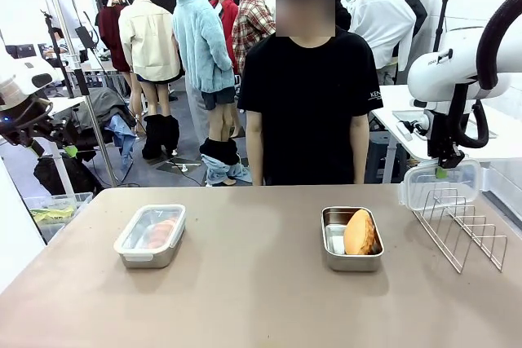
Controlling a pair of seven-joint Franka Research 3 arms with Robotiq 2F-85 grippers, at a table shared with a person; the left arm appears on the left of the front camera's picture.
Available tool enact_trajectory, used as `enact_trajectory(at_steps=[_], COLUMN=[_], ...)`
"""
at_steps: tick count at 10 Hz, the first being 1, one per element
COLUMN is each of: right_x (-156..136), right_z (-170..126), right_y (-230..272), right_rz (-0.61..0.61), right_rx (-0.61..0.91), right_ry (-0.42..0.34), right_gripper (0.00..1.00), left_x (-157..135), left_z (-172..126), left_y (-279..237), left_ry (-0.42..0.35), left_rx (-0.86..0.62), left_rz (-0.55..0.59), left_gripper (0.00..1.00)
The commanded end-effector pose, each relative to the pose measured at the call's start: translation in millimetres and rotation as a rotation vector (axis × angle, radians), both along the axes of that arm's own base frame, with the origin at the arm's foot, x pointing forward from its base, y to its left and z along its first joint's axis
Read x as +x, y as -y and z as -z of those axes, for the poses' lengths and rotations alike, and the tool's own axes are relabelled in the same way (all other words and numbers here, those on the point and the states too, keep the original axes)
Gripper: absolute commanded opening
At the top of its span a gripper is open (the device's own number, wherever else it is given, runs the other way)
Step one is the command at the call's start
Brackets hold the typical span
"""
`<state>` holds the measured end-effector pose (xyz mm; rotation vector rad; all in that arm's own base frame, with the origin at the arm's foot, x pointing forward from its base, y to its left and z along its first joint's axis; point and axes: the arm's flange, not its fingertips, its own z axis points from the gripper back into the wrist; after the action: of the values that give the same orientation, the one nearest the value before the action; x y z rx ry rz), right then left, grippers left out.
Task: Place the bread in airtight containers.
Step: Release when the human grabs the Airtight Container lid.
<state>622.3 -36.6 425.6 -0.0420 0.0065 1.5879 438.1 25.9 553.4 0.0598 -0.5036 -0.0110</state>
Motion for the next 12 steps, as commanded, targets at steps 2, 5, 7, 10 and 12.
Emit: enact_trajectory(at_steps=[2, 5, 7, 10, 12], right_x=[0, -15, -25, -29, -15], right_z=[0, -29, -61, -114, -140], right_y=[-1, -2, 2, 3, -5], right_rz=[-0.001, 0.005, 0.044, 0.112, 0.267], right_rx=[-0.001, -0.013, 0.024, 0.103, 0.203], right_ry=[0.0, 0.04, 0.07, 0.096, 0.06], right_gripper=[0.0, 0.0, 0.0, 0.0, 0.0], left_x=[-1, -1, -1, -1, -1], left_z=[-1, -1, -1, -1, -1], left_y=[0, 0, 0, 0, 0], left_ry=[0.003, 0.003, 0.003, 0.003, 0.003], left_rx=[-0.003, -0.003, -0.003, -0.003, -0.003], left_rz=[-0.019, -0.019, -0.019, -0.019, -0.019], left_gripper=[0.74, 0.74, 0.74, 0.74, 0.74])
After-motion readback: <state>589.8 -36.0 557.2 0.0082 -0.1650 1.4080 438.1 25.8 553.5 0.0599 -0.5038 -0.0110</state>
